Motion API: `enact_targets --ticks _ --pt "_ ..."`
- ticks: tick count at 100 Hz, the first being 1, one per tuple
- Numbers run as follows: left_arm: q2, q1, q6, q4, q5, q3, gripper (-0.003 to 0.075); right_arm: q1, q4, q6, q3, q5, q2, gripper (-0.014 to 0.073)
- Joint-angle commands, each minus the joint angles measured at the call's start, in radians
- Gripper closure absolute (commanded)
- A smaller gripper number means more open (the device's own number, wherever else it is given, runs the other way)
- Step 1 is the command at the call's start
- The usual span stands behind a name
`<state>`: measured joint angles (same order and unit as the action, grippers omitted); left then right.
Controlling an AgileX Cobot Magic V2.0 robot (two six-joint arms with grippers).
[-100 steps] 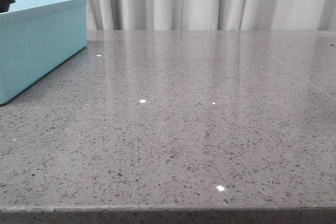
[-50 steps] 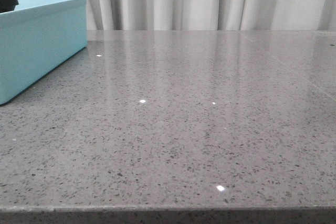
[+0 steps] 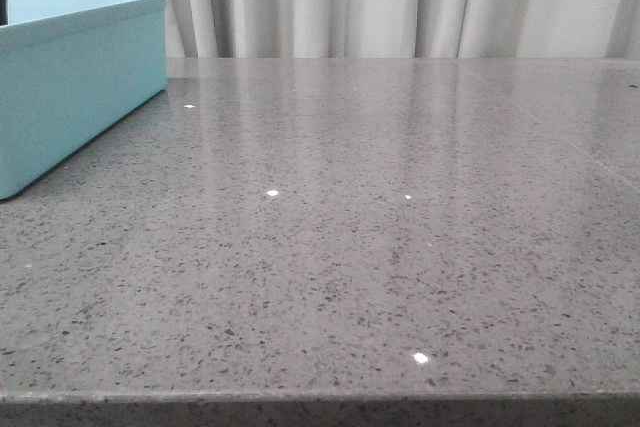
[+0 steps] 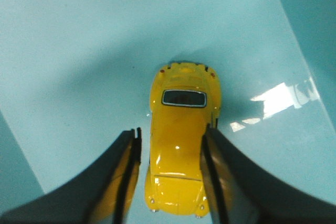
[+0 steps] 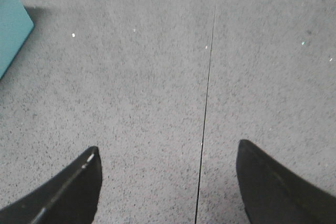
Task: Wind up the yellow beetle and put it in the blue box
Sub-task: 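Lower the car into the blue box and open the left gripper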
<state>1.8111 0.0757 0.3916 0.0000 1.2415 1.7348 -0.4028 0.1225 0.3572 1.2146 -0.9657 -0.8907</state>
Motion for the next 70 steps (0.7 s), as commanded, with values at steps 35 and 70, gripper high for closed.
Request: enact_targets --ticks 35,70 --pt "-0.289 -0.003 -0.014 -0.149 0.026 0.035 0.0739 -0.002 0.048 -0.024 0.021 0.011 0.153 0.0405" --pt "-0.568 -0.003 -0.014 -0.240 -0.042 -0.176 0.0739 -0.002 0.050 -0.047 -0.047 0.002 0.287 0.0662"
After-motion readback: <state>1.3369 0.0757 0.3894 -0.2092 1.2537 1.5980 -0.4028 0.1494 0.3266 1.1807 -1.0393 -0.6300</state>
